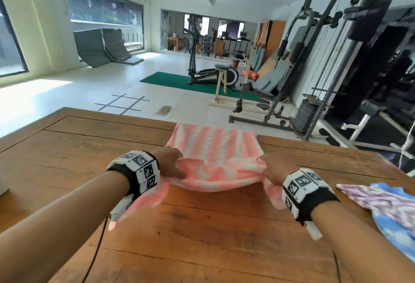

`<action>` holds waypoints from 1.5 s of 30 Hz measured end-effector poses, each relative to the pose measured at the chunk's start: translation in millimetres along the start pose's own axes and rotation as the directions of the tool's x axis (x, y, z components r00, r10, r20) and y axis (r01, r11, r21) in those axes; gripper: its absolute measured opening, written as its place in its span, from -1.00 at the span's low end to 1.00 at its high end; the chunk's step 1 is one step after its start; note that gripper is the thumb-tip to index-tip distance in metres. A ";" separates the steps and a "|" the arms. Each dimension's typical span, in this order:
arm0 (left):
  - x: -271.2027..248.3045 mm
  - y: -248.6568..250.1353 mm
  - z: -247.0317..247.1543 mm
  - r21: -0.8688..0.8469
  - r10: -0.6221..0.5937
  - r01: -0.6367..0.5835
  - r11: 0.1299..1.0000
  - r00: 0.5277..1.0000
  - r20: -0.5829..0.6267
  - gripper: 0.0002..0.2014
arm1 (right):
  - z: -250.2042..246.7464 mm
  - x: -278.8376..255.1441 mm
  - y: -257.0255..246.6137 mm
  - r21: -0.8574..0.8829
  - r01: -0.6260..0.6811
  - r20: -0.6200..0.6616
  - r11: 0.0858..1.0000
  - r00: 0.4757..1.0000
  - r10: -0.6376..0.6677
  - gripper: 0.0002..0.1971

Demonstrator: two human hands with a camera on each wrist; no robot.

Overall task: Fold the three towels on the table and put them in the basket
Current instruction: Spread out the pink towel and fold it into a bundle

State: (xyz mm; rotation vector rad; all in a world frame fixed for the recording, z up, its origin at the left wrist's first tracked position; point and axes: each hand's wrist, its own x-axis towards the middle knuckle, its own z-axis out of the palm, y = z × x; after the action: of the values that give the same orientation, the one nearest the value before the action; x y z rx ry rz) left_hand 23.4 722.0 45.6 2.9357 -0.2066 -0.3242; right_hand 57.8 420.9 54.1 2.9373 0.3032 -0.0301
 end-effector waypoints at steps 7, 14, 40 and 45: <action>45.2 -4.0 33.2 0.216 -0.156 0.098 0.971 0.950 0.271 -0.37 | 65.6 37.3 -2.8 0.073 0.029 0.425 0.997 0.903 -0.057 -0.62; 101.5 33.7 -88.2 -0.513 -0.368 -0.333 0.791 0.411 -0.834 -0.93 | -76.2 117.7 34.7 0.613 0.224 -0.713 0.757 0.570 0.409 -0.75; 15.6 -13.9 -19.3 0.119 -0.035 0.050 0.992 0.991 -0.130 -0.69 | -29.1 17.4 -7.2 0.048 -0.019 0.074 0.999 0.997 0.015 -0.72; 8.8 -17.4 24.1 0.101 -0.043 0.044 0.994 0.999 -0.006 -0.66 | 18.8 4.2 -18.4 0.148 -0.013 0.220 0.989 0.975 -0.020 -0.63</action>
State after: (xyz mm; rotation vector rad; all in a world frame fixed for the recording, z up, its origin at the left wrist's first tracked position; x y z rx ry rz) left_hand 28.4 733.6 17.3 3.0439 -0.1632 -0.3234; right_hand 58.1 436.0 32.1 3.0413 0.2829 -0.3937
